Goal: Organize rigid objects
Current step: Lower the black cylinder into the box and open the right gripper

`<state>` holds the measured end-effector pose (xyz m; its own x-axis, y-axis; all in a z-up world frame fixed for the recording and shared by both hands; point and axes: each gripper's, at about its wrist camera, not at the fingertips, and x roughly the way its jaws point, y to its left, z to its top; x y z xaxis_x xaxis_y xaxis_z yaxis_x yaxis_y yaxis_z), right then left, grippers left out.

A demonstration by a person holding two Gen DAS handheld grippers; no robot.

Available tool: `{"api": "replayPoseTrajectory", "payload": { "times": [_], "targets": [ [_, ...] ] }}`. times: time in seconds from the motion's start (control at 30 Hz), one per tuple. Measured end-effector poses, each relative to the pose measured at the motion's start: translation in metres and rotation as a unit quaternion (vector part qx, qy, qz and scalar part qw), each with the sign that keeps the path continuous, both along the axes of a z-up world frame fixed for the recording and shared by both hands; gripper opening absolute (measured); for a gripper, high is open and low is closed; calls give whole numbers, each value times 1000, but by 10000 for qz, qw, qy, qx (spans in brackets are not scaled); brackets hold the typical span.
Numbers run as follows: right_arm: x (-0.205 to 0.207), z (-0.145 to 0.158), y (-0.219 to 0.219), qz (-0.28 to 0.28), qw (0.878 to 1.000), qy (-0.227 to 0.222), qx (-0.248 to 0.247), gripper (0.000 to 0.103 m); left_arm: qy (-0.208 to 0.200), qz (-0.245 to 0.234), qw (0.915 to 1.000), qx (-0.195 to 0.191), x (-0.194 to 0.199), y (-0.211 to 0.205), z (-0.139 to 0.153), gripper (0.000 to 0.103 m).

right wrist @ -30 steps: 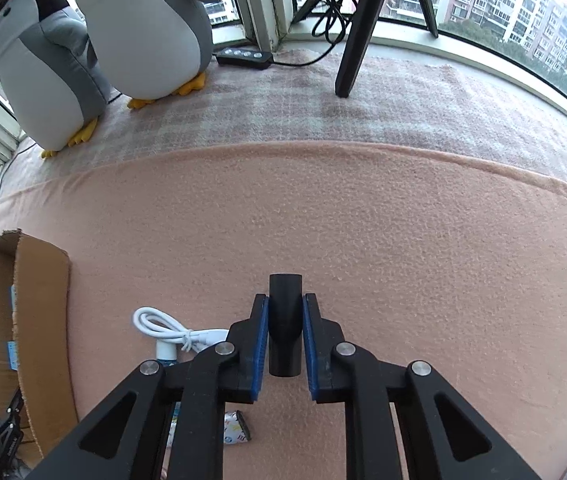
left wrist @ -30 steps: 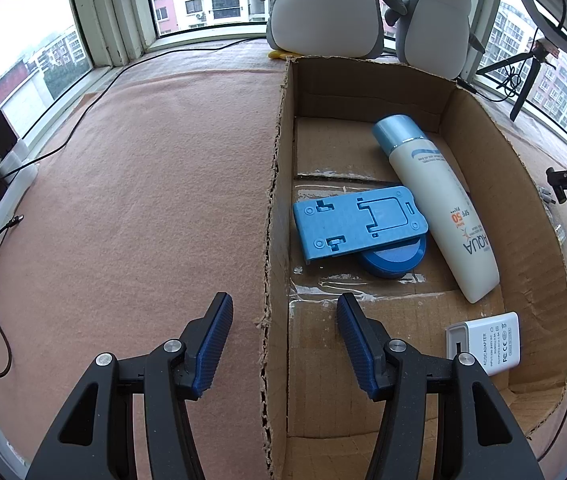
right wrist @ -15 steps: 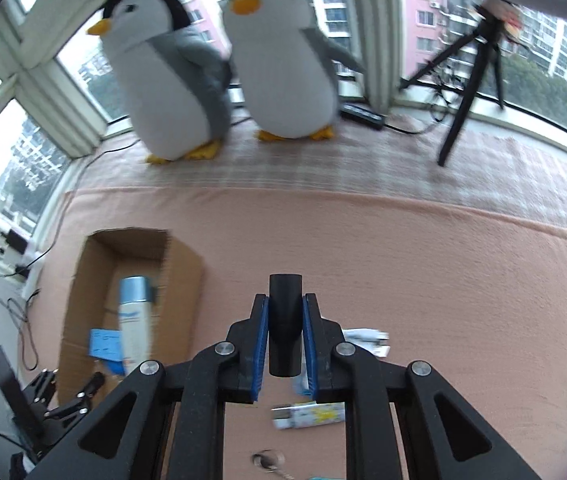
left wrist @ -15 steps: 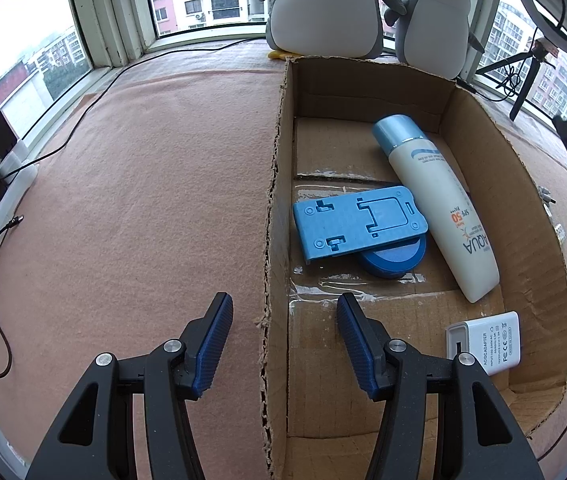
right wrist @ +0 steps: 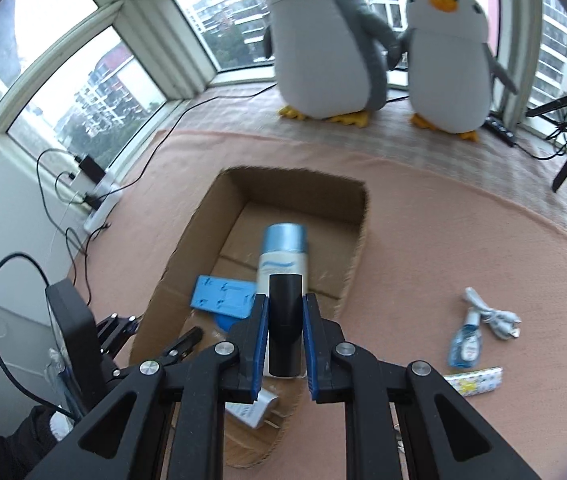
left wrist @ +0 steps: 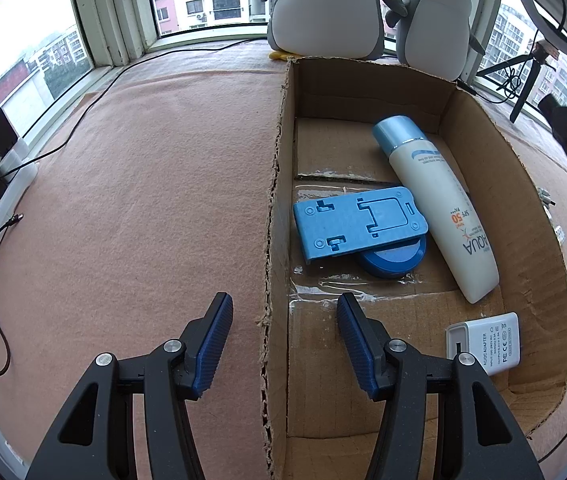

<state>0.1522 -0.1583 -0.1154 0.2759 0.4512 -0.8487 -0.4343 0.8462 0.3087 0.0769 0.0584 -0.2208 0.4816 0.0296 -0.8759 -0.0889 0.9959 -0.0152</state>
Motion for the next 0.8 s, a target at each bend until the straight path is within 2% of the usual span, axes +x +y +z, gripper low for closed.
{"api": "replayPoseTrajectory", "payload": {
  "times": [0.23,0.43,0.47,0.53,0.57,0.6,0.8],
  "targets": [
    [-13,-19,25,188,9997,162,-79,15,-8,-4,10000,-4,-1,1,0,58],
    [-18,-19,34,287,9995,106,-100,16,-8,1,10000,-10,-1,1,0,58],
    [-18,-18,34,293,9995,86,-81,18,-8,1,10000,-11,0,1,0,58],
    [-19,-16,35,274,9996,46,-64,31,-10,2,10000,-8,-1,1,0,58],
    [-19,-16,36,260,9996,20,-67,42,-12,4,10000,-7,-1,1,0,58],
    [-20,-14,36,243,9997,-18,-77,45,-11,3,10000,-8,-1,1,0,58],
    [-19,-12,35,208,9998,-39,-69,45,-14,-3,10000,1,0,1,0,58]
  ]
}}
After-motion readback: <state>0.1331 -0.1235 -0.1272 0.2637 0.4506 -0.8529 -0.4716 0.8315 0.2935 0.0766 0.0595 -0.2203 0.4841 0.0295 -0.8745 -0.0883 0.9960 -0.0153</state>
